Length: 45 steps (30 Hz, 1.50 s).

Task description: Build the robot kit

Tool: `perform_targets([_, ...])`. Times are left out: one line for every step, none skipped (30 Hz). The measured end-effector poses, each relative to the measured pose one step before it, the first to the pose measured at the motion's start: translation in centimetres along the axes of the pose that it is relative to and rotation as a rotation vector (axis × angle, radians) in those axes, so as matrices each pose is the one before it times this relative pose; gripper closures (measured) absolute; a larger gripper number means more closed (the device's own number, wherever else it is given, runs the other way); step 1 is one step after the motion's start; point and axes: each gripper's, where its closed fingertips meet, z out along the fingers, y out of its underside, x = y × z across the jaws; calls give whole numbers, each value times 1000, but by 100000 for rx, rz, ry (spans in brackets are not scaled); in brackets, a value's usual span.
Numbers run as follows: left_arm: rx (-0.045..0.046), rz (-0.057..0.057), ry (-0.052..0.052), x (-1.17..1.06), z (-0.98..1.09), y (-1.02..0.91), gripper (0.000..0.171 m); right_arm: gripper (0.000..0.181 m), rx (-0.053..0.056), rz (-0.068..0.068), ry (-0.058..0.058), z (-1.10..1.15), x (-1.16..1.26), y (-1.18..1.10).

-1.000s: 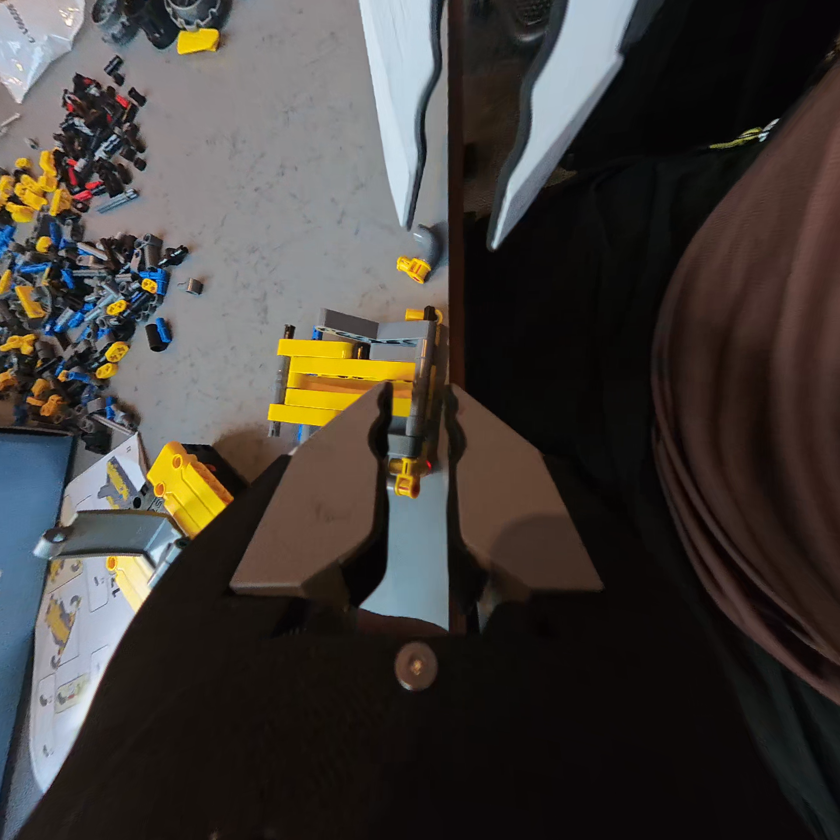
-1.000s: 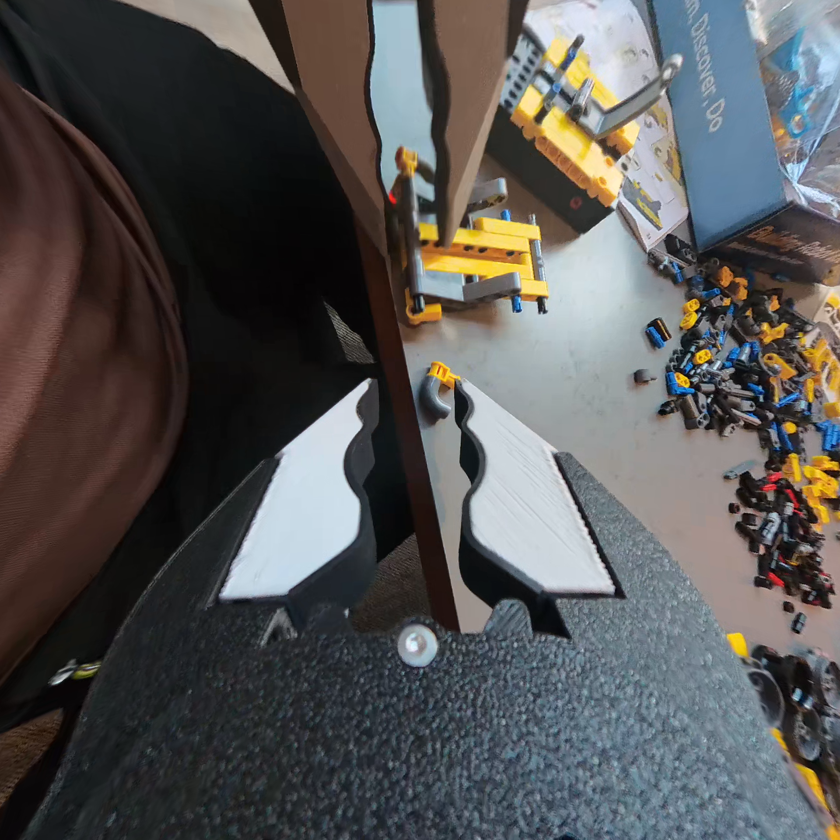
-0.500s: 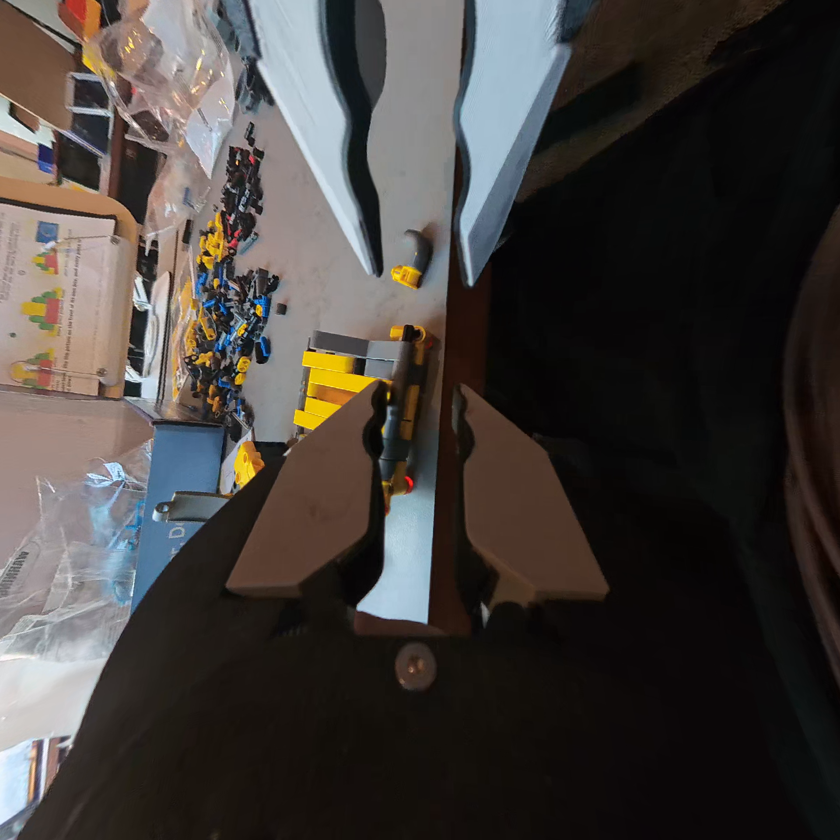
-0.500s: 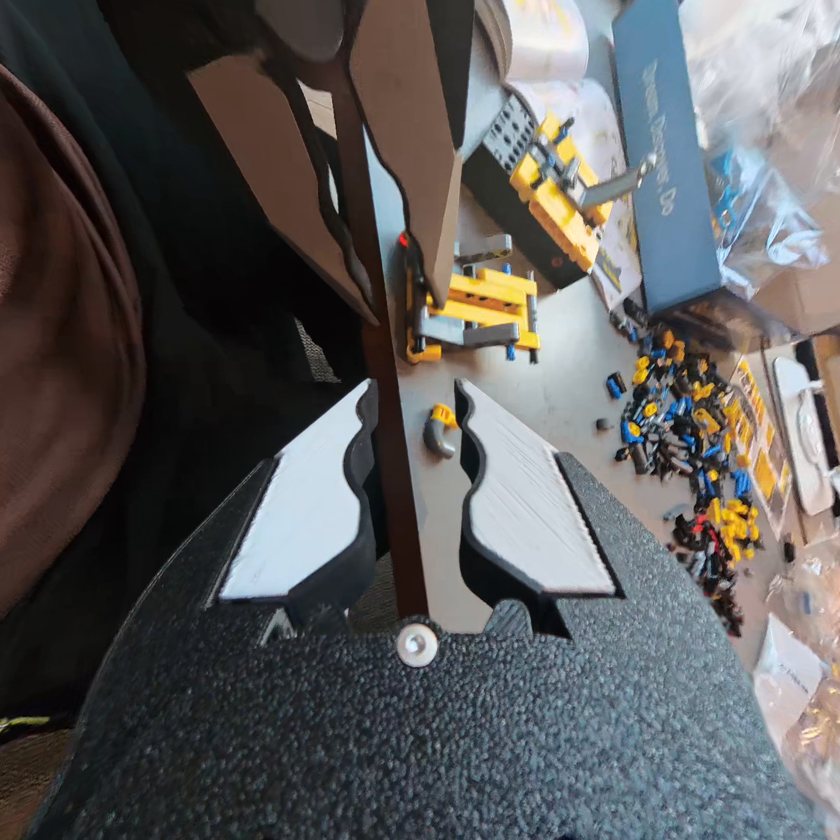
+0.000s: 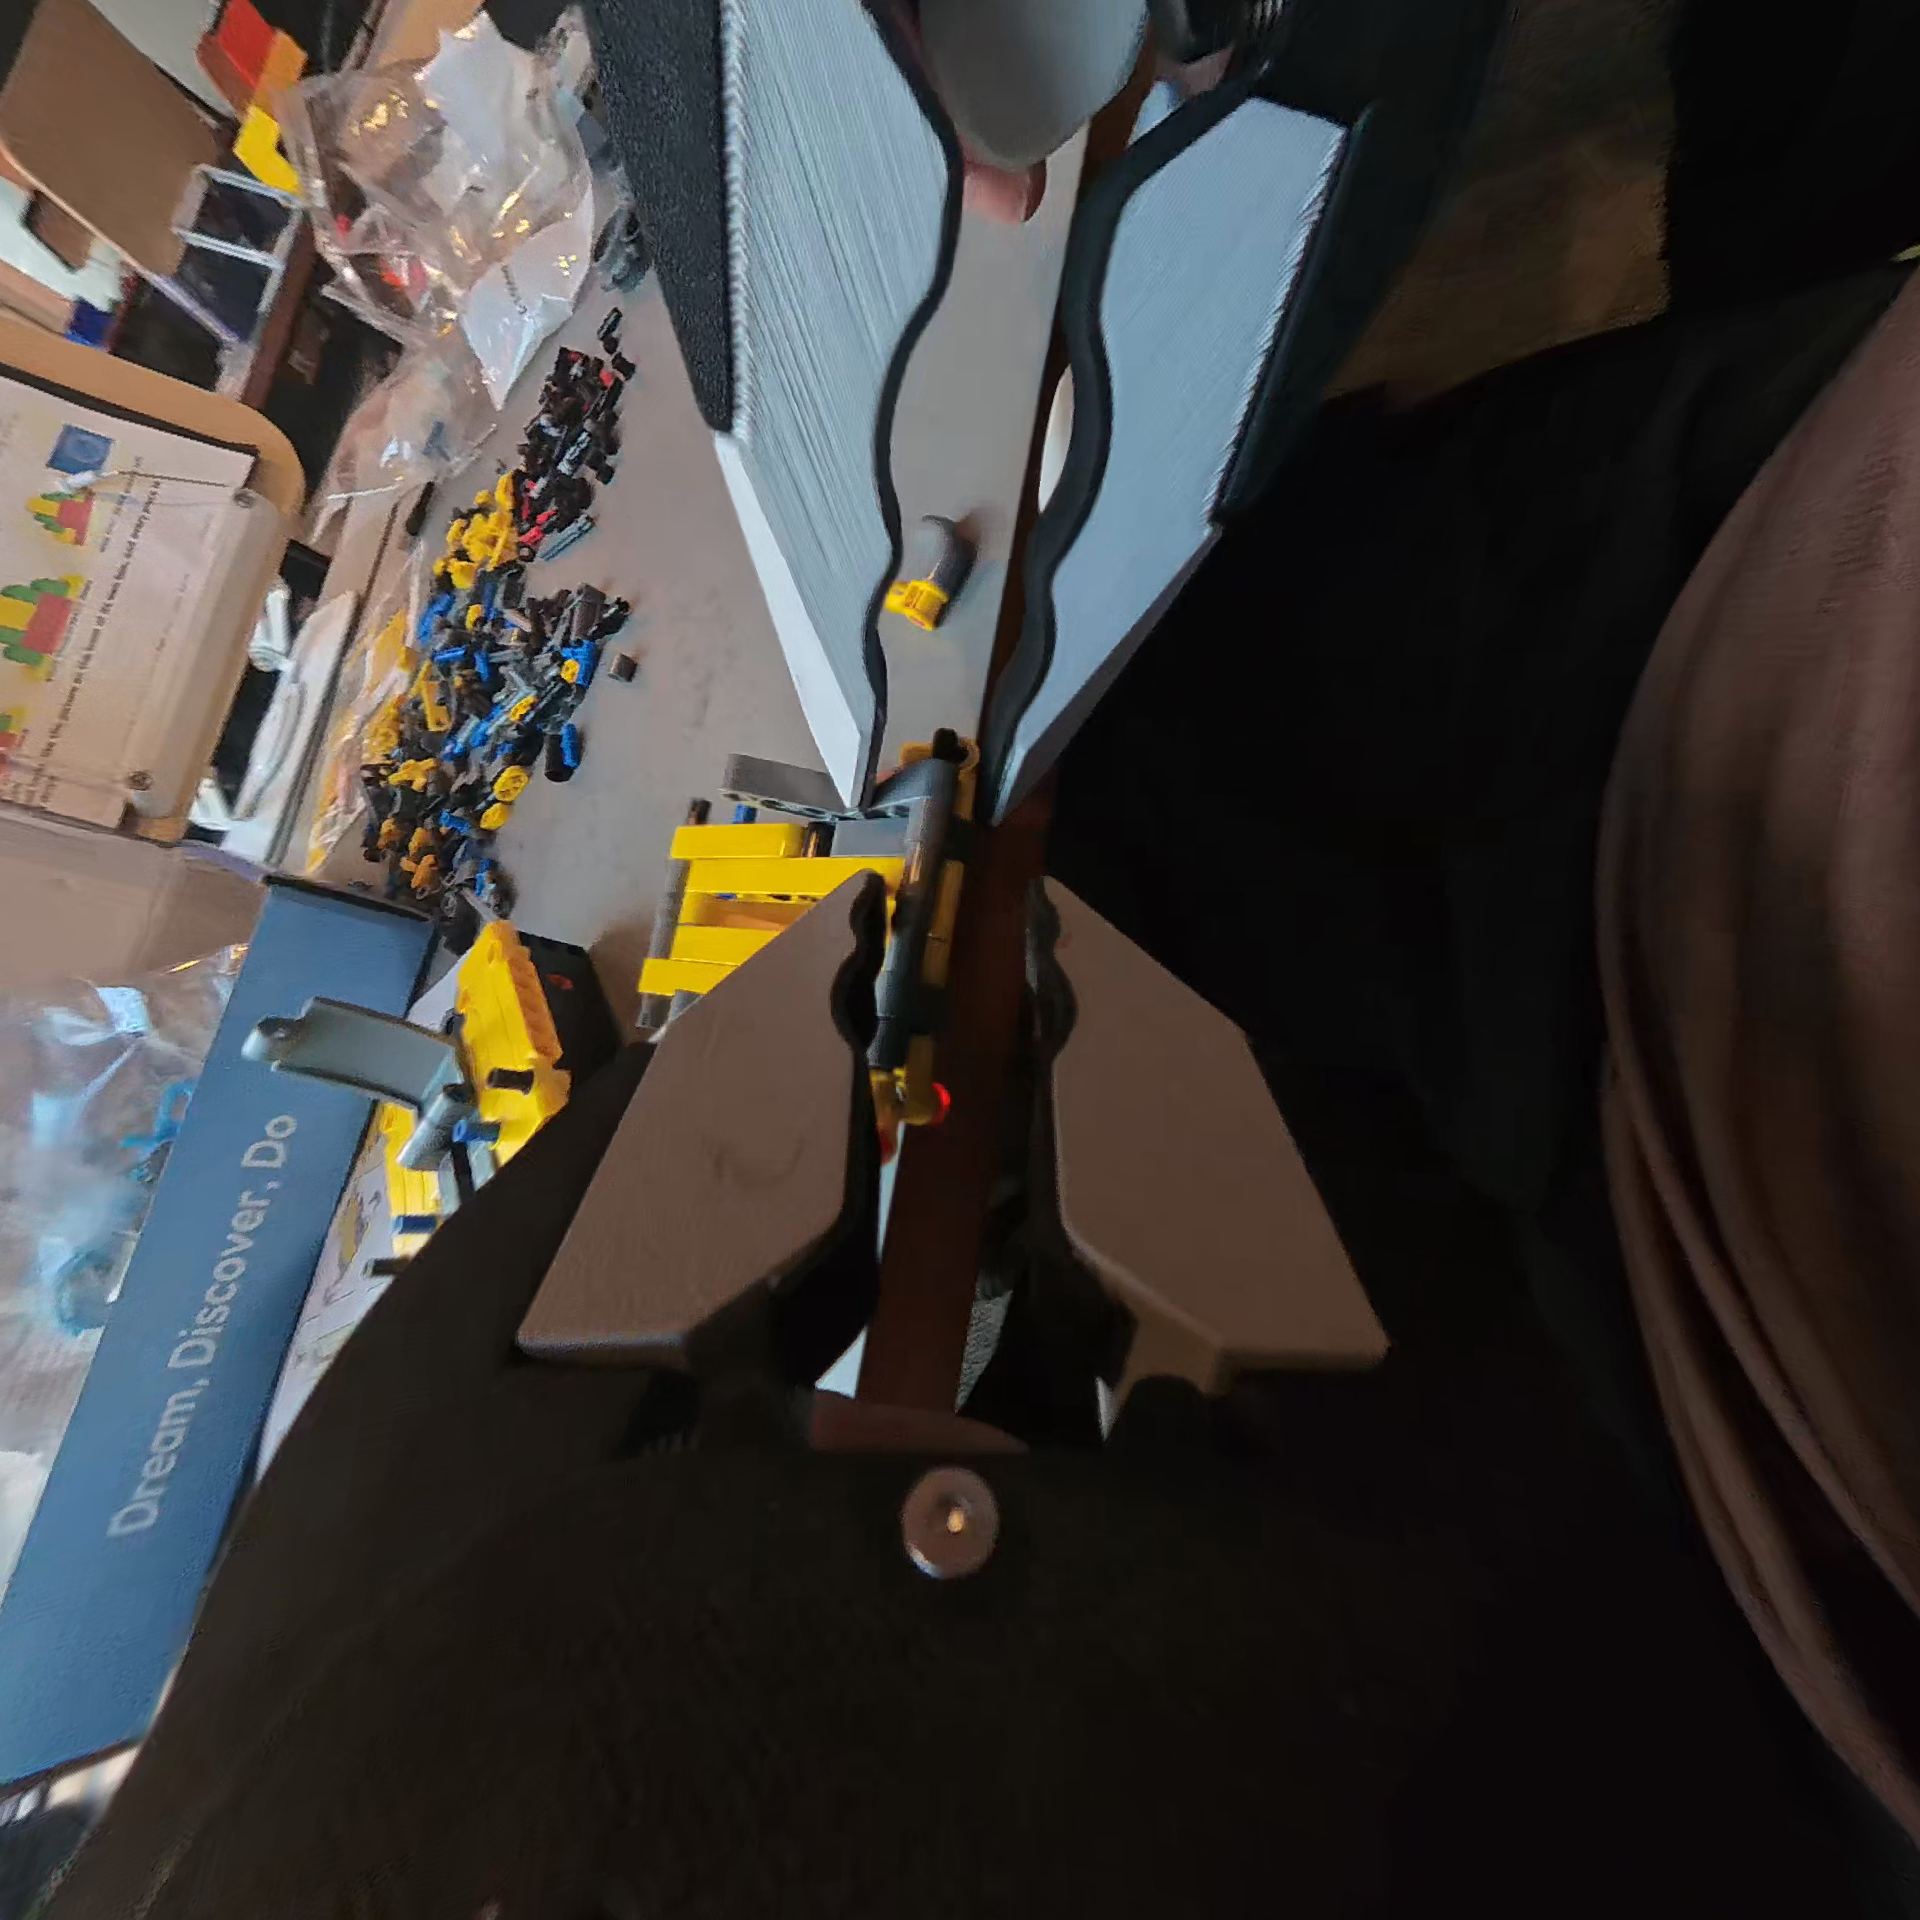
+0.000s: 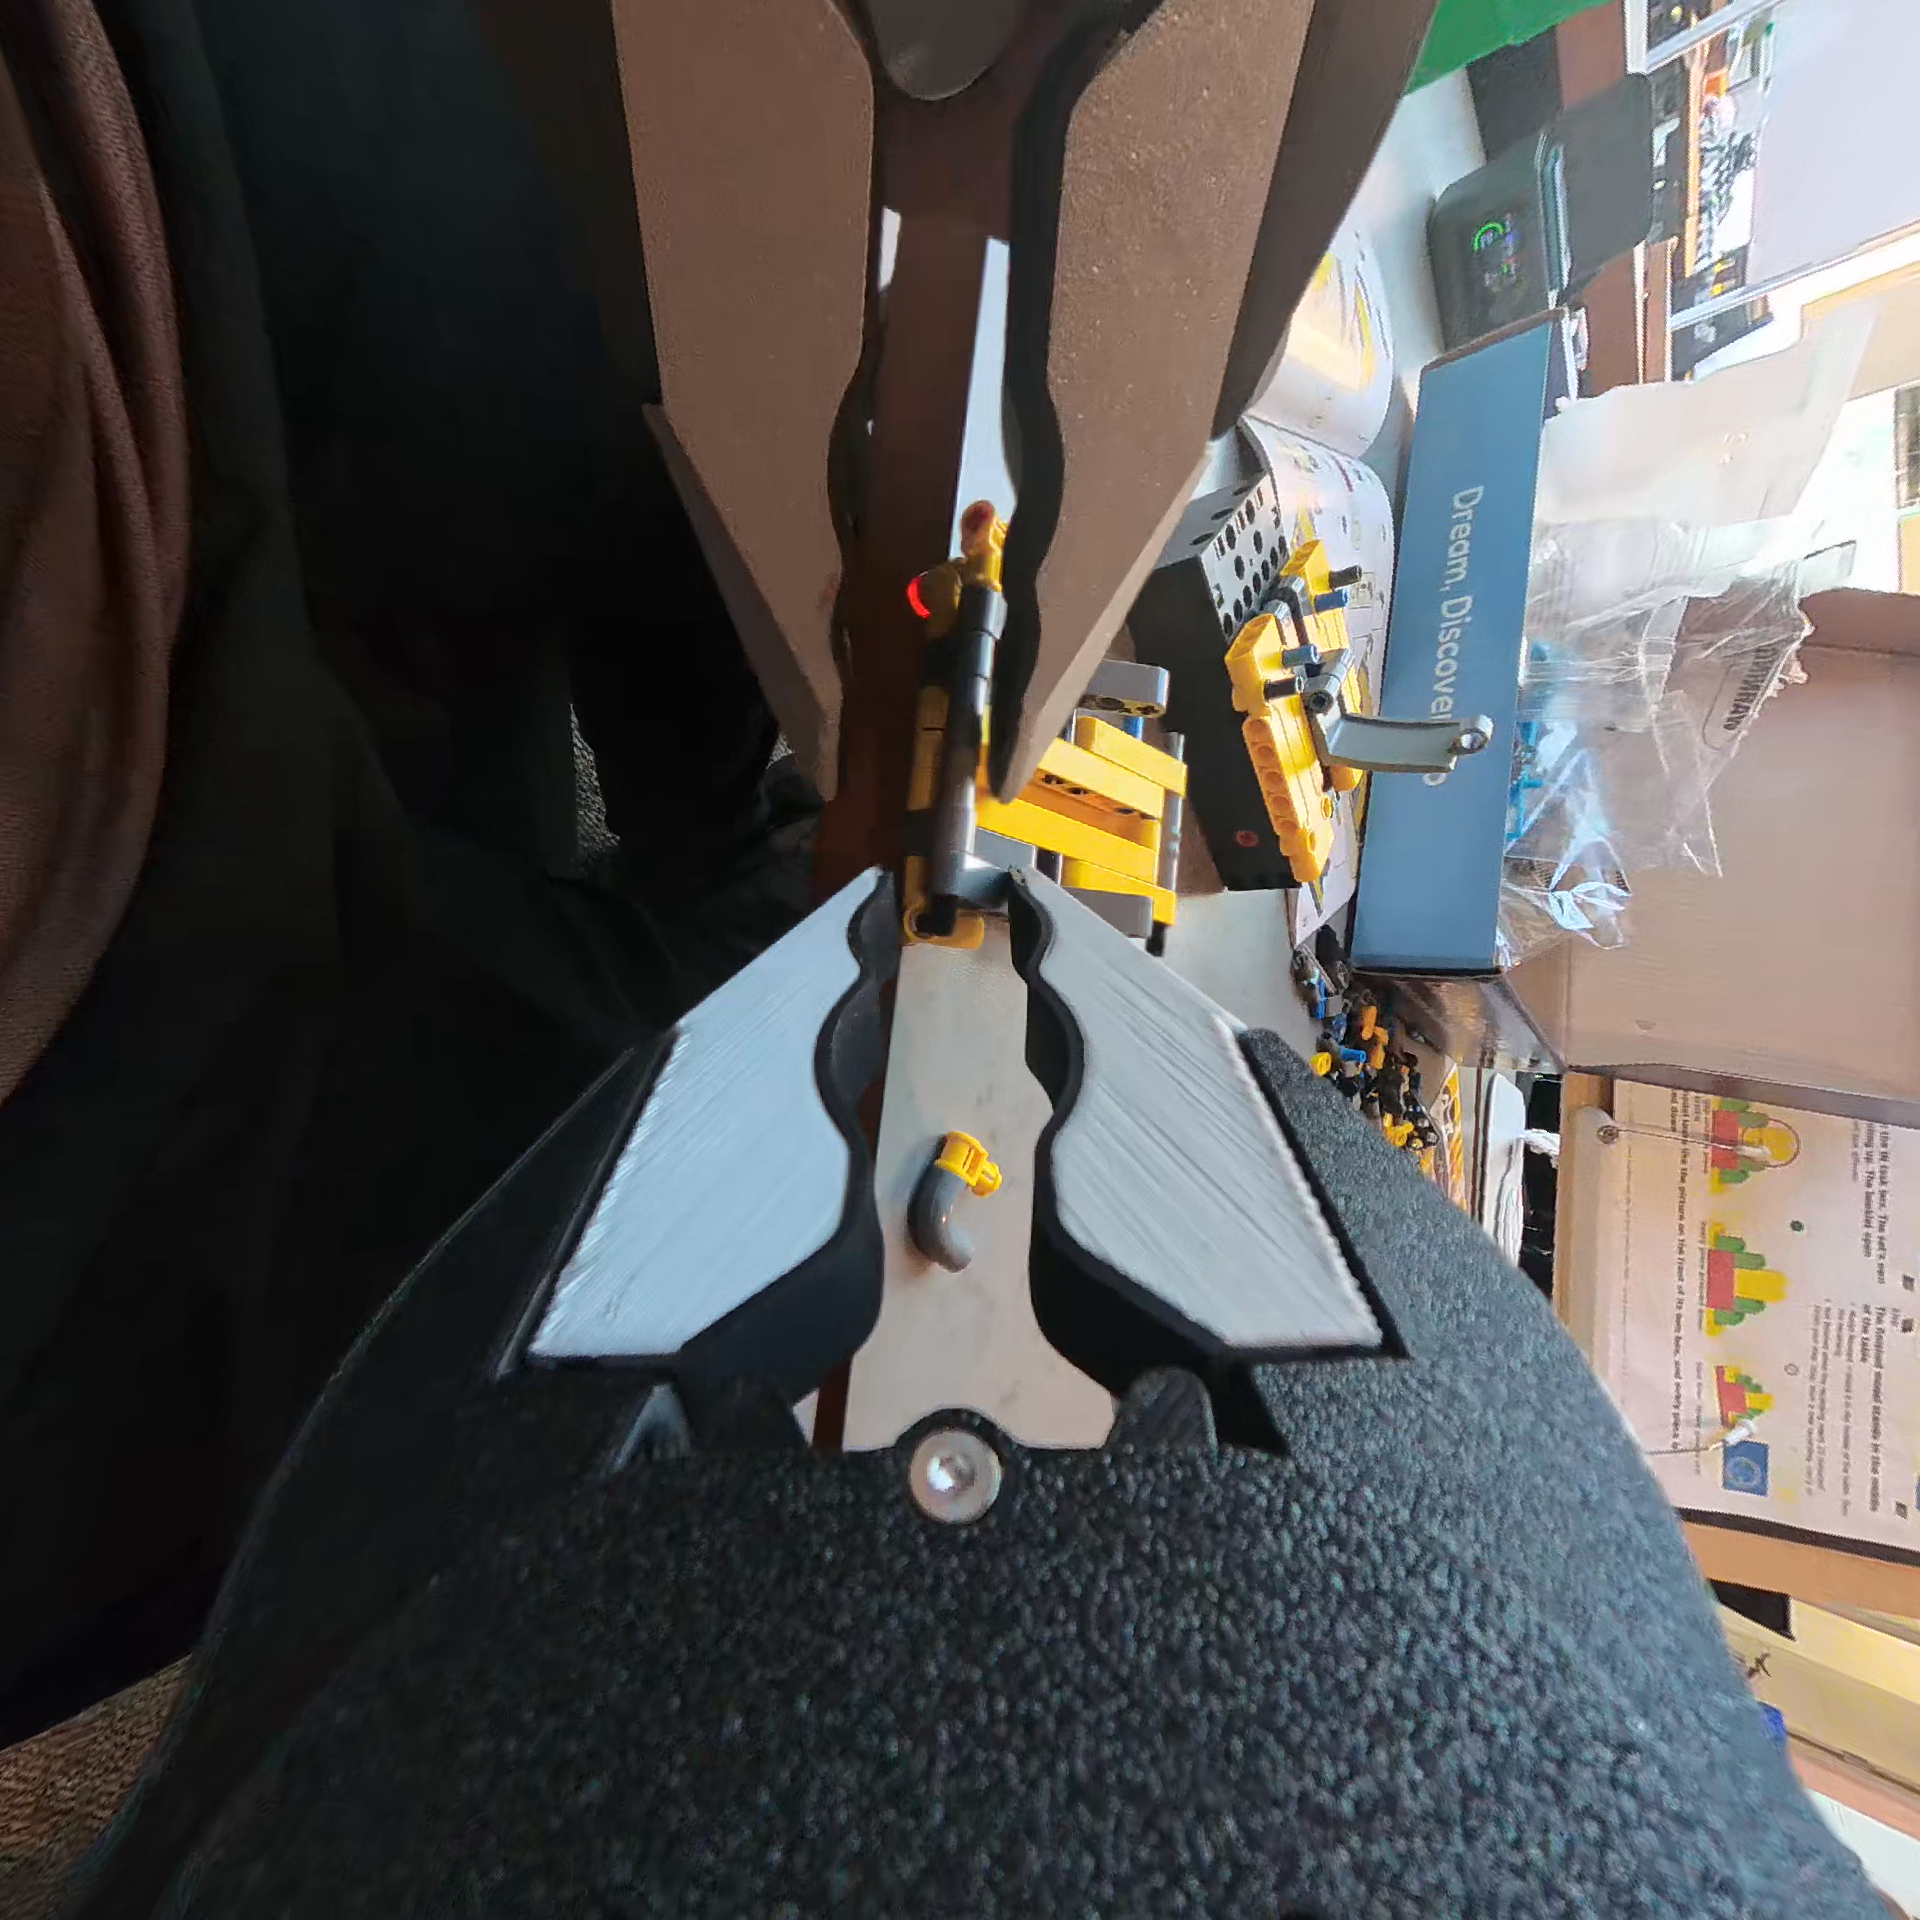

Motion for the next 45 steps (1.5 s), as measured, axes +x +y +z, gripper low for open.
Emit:
perform_targets([-1831, 2838, -4316, -352, -11, 156, 145, 161, 111, -13, -150, -62, -5, -149])
perform_targets([-2728, 5564, -5868, -523, -6, 161, 142, 162, 879, 1285, -920, -93, -22, -310])
perform_targets([-3094, 7214, -5213, -374, 41, 100, 141, 163, 1217, 2574, -1542, -98, 1, -411])
perform_targets([-2825, 6602, -4397, -288, 64, 14, 142, 163, 1372, 3090, -1369, -113, 97, -458])
perform_targets([-1957, 4860, -3333, -221, 48, -57, 147, 164, 1563, 2924, -1087, -138, 172, -491])
perform_targets([-1476, 2875, -1709, -84, 20, -42, 154, 164, 1490, 3034, -768, -136, 243, -487])
perform_targets([-1445, 985, -1995, -247, -14, 2, 156, 164, 602, 2892, -858, -123, 227, -331])
perform_targets([-992, -40, -1548, -323, -87, 13, 156, 164, 464, 2315, -394, -95, 228, -235])
perform_targets([-568, -1198, -230, -260, -119, 24, 156, 164, 956, 2429, -230, -69, 172, -177])
perform_targets([10, -1944, 1174, -107, -141, -11, 156, 163, 1331, 3252, -1027, -76, 40, -154])
perform_targets([1317, -3020, 1914, 2, -123, -98, 157, 163, 1427, 4221, -1852, -190, -76, -130])
perform_targets([2286, -4391, 1787, -41, -107, -102, 157, 161, 1695, 5054, -1748, -408, -8, -96])
perform_targets([1650, -4201, 1616, -127, -96, 80, 158, 162, 1537, 5320, -1339, -604, 69, 105])
perform_targets([682, -2849, 1294, -205, -147, 243, 158, 162, 927, 6093, 432, -709, 368, 423])
perform_targets([2681, -1172, 515, -238, -267, -39, 158, 161, -123, 6893, 1210, -690, 522, 779])
perform_targets([3200, -1489, -868, -393, -319, -201, 158, 157, -1900, 6710, 1164, -549, 491, 1135])
perform_targets([2232, -3197, -779, -375, -247, -171, 158, 152, -3460, 6012, 1902, -358, 543, 1358])
perform_targets([2059, -3548, 83, -212, -217, -198, 157, 144, -3888, 4442, 1001, -143, 244, 1297])
perform_targets([2812, -2649, -800, -267, -217, -311, 157, 138, -3515, 2146, 323, 20, -70, 1054])
perform_targets([2888, -2132, -1725, -347, -189, -329, 158, 138, -3105, -597, 2480, 101, 41, 817])
perform_targets([1733, -2287, -732, -194, -115, -185, 158, 139, -2503, -3527, 3215, 161, -13, 568])
perform_targets([1210, -2824, 230, -55, -91, -116, 158, 144, -2535, -4878, 2561, 203, -120, 430])
perform_targets([1836, -3247, 254, -44, -103, -204, 158, 146, -2415, -4626, 2741, 230, -28, 365])
perform_targets([1720, -3442, 640, 15, -114, -153, 158, 145, -1832, -3520, 1659, 230, -58, 228])
perform_targets([999, -3211, 967, 63, -118, -45, 158, 142, -651, -2248, 696, 192, -78, 15])
perform_targets([600, -2319, 498, 30, -127, 26, 158, 141, -477, -1505, 346, 149, 1, 2])
perform_targets([573, -1323, -275, -46, -142, 29, 158, 141, -482, -1083, 555, 136, 113, 21])
perform_targets([119, -705, -614, -78, -136, 73, 158, 140, -300, -1038, 1153, 50, 254, -14])
perform_targets([-307, -550, -117, -13, -117, 111, 158, 138, 135, -1197, 1218, -53, 281, -123])
perform_targets([-3, -650, -132, -7, -113, 35, 157, 139, 128, -1201, 734, -89, 176, -151])
perform_targets([412, -680, -215, -8, -93, -27, 158, 141, -309, -1003, 609, -23, 107, -81])
perform_targets([391, -832, -48, -1, -68, -27, 157, 143, -692, -832, -46, 102, -45, 16])
perform_targets([334, -786, 268, 51, -33, -39, 158, 143, -913, -766, -246, 180, -140, 90])
perform_targets([299, -515, 560, 83, -14, -36, 157, 145, -894, -964, -23, 198, -165, 83])
perform_targets([438, -405, 336, 62, 10, -47, 157, 147, -743, -1170, 244, 191, -156, 74])
perform_targets([396, -518, 366, 61, 19, -24, 158, 146, -553, -940, 1229, 150, 14, 69])
perform_targets([-1, -597, 578, 91, 26, 62, 158, 148, -624, -819, 1031, 118, 25, 86])
perform_targets([132, -655, 286, 57, 30, 67, 157, 148, 122, -421, 1163, -4, 73, -42])
perform_targets([107, -736, 331, 64, 22, 99, 157, 148, -187, -227, 791, -18, 18, 4])
perform_targets([-259, -951, 522, 81, 34, 153, 157, 148, -128, -851, 1123, -28, -7, -6])
perform_targets([-280, -789, 367, 52, 21, 144, 157, 149, -133, -2085, 1379, -48, -17, -10])
perform_targets([-70, -314, 110, 19, 5, 77, 157, 149, -241, -2254, 1470, -86, -5, -53])
perform_targets([-69, -113, 172, 27, 7, 21, 157, 148, 544, -1453, 1134, -114, 7, -210])
perform_targets([111, -209, 52, -8, -10, -28, 157, 148, 963, -607, -239, -61, -128, -276])
perform_targets([327, -419, 18, -15, -11, -69, 157, 148, 331, -55, -706, 81, -116, -142])
